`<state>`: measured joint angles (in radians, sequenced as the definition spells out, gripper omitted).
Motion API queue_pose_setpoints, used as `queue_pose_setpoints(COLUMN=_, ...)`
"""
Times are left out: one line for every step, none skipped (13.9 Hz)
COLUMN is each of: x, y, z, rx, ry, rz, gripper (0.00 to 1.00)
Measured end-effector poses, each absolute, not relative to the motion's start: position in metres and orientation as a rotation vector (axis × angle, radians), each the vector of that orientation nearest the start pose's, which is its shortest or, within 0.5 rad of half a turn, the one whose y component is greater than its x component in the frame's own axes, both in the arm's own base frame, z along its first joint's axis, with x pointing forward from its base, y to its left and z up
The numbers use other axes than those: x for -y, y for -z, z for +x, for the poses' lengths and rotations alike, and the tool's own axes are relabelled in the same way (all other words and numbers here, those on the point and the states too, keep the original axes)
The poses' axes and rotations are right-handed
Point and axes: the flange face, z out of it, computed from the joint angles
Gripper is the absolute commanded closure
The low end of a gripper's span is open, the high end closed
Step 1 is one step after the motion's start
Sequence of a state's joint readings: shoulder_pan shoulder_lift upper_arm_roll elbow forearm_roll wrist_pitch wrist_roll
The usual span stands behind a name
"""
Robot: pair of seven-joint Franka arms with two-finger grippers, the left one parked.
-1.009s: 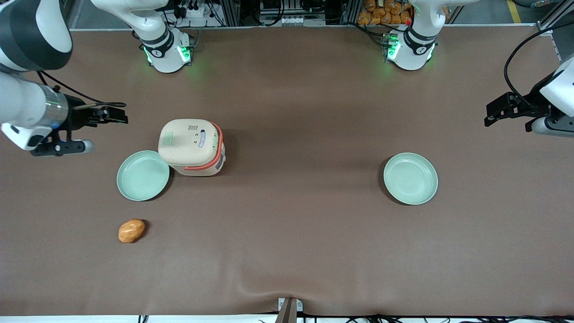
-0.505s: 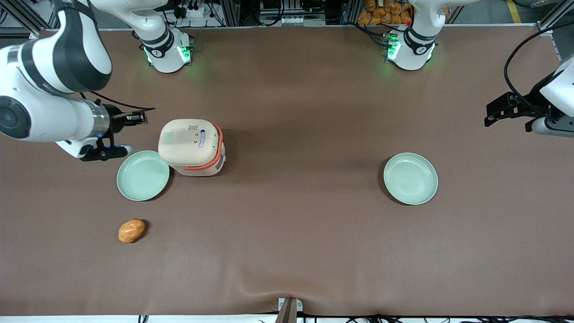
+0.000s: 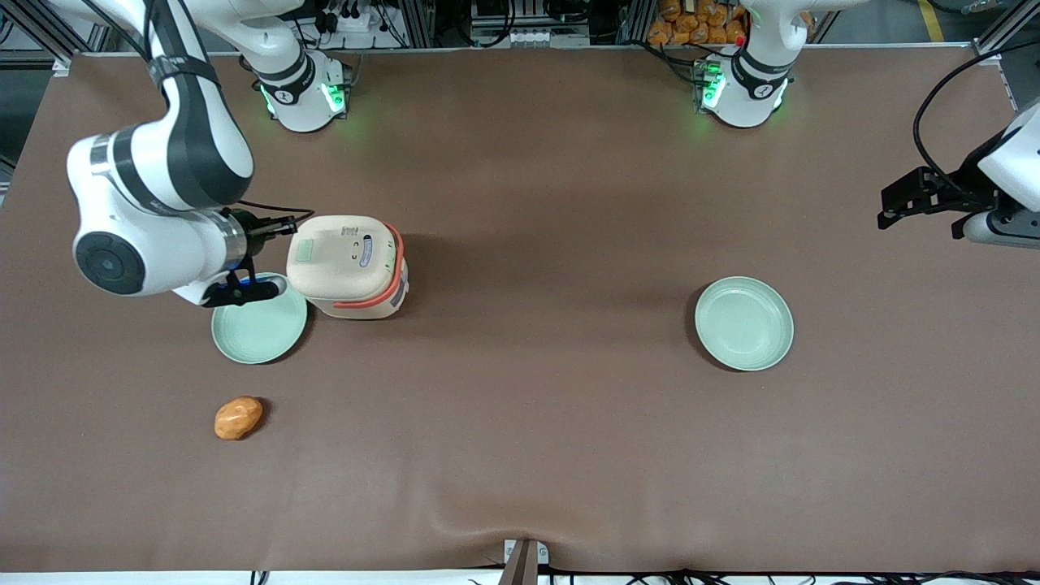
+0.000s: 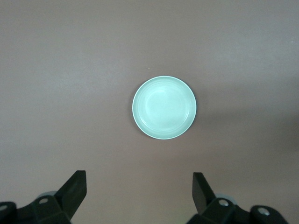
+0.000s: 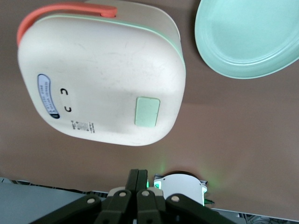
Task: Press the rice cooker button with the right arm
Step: 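Press the rice cooker's square button with the closed right gripper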
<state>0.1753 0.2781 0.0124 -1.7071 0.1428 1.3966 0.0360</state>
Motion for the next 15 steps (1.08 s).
queue_pose_setpoints(x=-0.123, y=-0.389, z=0.552, rx=0.196, ry=-0.931, rz=-2.913, gripper=1.00)
queue_pose_setpoints(x=-0.123, y=-0.381, z=0.553, rx=0.193, ry=-0.952, rz=-2.908, gripper=1.00)
queue_pose_setpoints(x=-0.123, y=-0.374, z=0.553, rx=0.191, ry=-0.968, rz=-2.904, gripper=1.00)
queue_pose_setpoints(x=-0.123, y=-0.367, z=0.554, rx=0.190, ry=-0.982, rz=-2.900, gripper=1.00)
queue_pose_setpoints(x=-0.123, y=-0.362, z=0.555, rx=0.188, ry=-0.990, rz=-2.898, gripper=1.00)
queue_pose_setpoints(x=-0.123, y=-0.357, z=0.556, rx=0.186, ry=-0.994, rz=-2.897, gripper=1.00)
queue_pose_setpoints(x=-0.123, y=-0.352, z=0.556, rx=0.185, ry=-1.002, rz=-2.896, gripper=1.00)
queue_pose_setpoints(x=-0.123, y=-0.348, z=0.557, rx=0.184, ry=-1.010, rz=-2.893, gripper=1.00)
queue_pose_setpoints(x=-0.123, y=-0.345, z=0.557, rx=0.183, ry=-1.018, rz=-2.891, gripper=1.00)
queue_pose_setpoints(x=-0.123, y=-0.342, z=0.557, rx=0.183, ry=-1.025, rz=-2.890, gripper=1.00)
queue_pose_setpoints(x=-0.124, y=-0.340, z=0.557, rx=0.184, ry=-1.027, rz=-2.889, gripper=1.00)
queue_pose_setpoints(x=-0.124, y=-0.339, z=0.558, rx=0.184, ry=-1.021, rz=-2.891, gripper=1.00)
queue_pose_setpoints(x=-0.125, y=-0.338, z=0.559, rx=0.184, ry=-1.010, rz=-2.894, gripper=1.00)
queue_pose_setpoints(x=-0.125, y=-0.337, z=0.560, rx=0.183, ry=-0.999, rz=-2.898, gripper=1.00)
queue_pose_setpoints(x=-0.125, y=-0.335, z=0.561, rx=0.182, ry=-0.994, rz=-2.899, gripper=1.00)
